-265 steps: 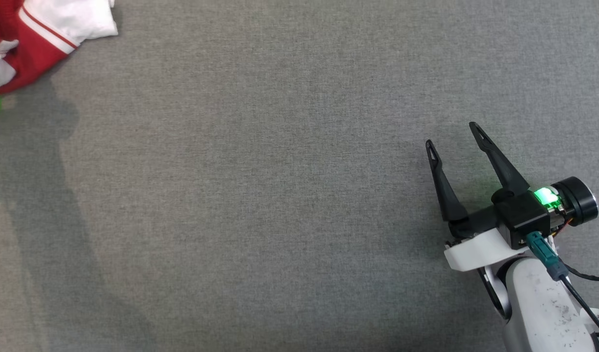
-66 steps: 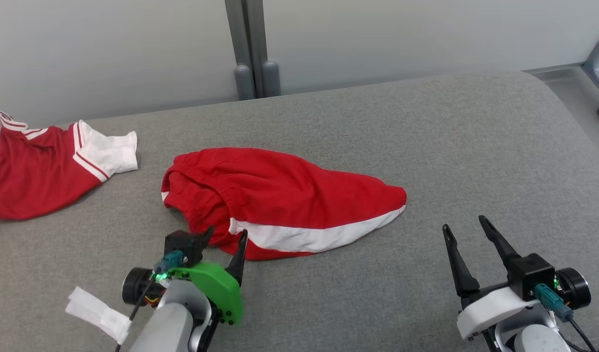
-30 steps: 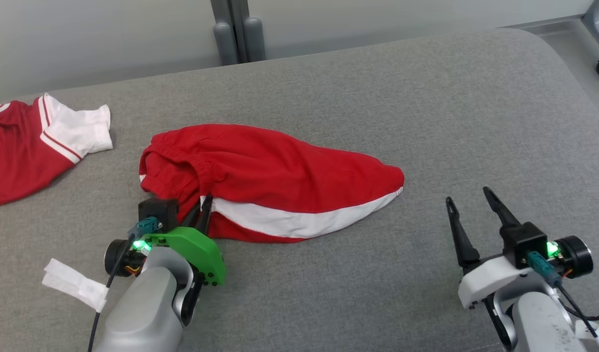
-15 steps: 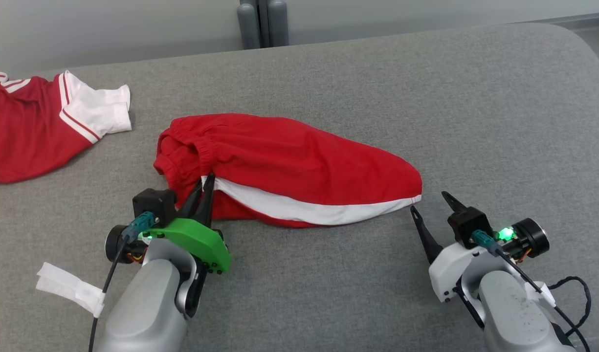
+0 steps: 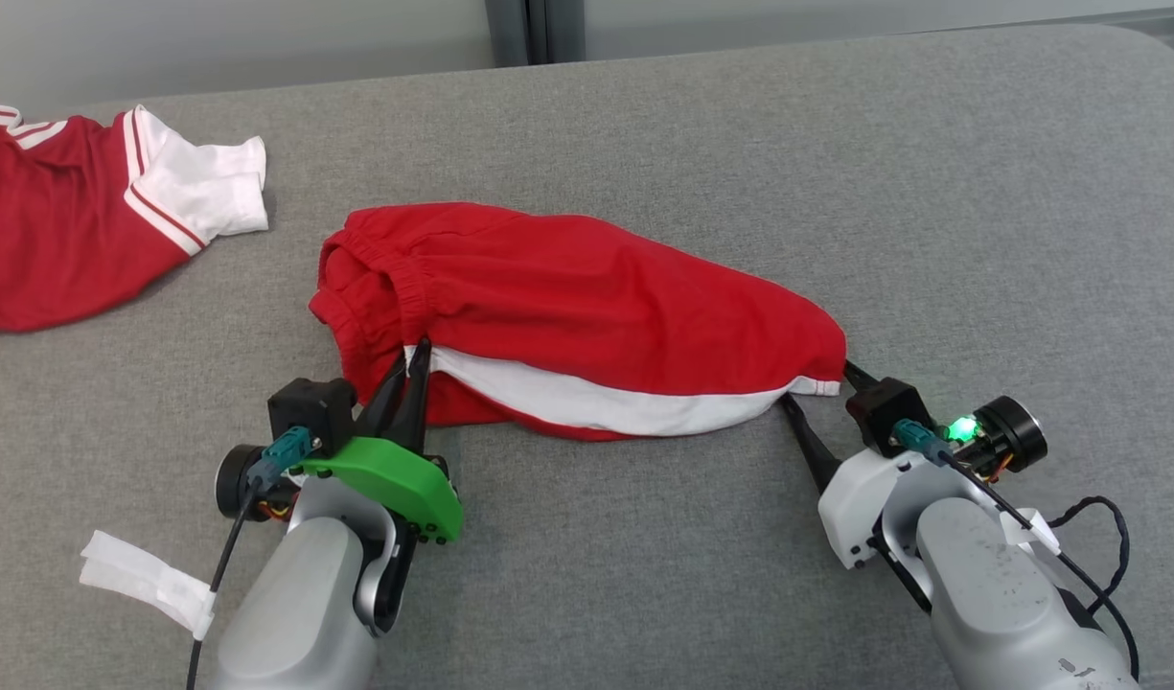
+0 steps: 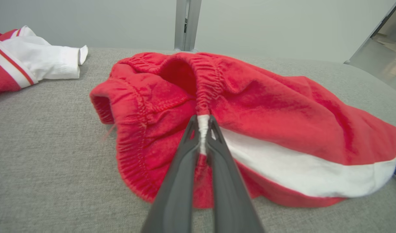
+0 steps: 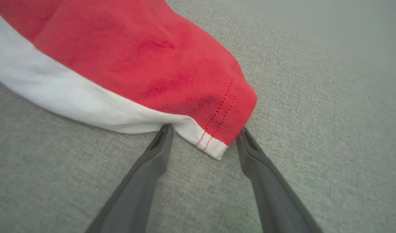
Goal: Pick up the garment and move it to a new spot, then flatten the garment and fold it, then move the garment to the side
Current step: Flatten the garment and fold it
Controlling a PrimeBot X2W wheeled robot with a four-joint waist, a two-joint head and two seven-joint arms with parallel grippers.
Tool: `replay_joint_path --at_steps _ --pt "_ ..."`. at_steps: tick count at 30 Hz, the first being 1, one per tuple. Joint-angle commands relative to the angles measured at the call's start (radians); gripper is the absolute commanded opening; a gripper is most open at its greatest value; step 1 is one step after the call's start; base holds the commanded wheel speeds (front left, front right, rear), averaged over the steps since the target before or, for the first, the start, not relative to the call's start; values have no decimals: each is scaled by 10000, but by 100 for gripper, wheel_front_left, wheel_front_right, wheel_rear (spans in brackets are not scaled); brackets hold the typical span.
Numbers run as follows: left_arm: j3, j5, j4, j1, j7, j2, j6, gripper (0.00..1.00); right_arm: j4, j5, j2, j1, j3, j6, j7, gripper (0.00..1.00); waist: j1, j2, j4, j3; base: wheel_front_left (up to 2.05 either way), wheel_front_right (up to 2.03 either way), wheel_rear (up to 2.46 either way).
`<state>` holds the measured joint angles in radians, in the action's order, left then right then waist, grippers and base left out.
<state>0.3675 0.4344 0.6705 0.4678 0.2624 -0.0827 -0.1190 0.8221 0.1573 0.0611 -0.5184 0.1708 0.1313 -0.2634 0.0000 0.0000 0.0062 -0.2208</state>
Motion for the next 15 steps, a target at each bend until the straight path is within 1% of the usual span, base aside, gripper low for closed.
replay_joint_path --at_steps 1,2,3,5,6,7,8,9,15 --pt "-47 -63 -35 -108 35 -5 -24 0 47 -103 34 -27 104 -10 -21 62 0 0 12 -4 0 0 0" --pt "-70 -70 -42 -121 35 6 -30 0 13 -145 34 0 178 -10 -22 47 0 0 11 2 0 0 0" --pt "-89 -86 -36 -133 35 14 -34 0 -28 -200 35 35 221 -10 -22 43 0 0 8 10 0 0 0" --pt "-135 -127 -25 -164 35 28 -35 0 -182 -309 31 129 301 -10 -22 31 0 0 -8 29 0 0 0" --pt "-165 -134 -32 -181 35 35 -43 0 -289 -348 28 179 338 -10 -22 19 0 0 -23 41 0 0 0" --pt "-191 -147 -55 -191 35 43 -50 0 -378 -390 27 220 363 -10 -22 10 0 0 -37 50 0 0 0" --pt "-228 -161 -107 -200 35 53 -53 0 -492 -444 24 265 399 -10 -22 4 0 0 -59 60 0 0 0" --pt "-261 -160 -150 -216 35 59 -57 0 -565 -485 20 306 439 -10 -22 0 0 0 -83 75 0 0 0" --pt "-582 -149 -719 -339 36 47 -102 0 -1242 -983 52 421 801 -10 -22 0 0 0 -276 297 0 0 0"
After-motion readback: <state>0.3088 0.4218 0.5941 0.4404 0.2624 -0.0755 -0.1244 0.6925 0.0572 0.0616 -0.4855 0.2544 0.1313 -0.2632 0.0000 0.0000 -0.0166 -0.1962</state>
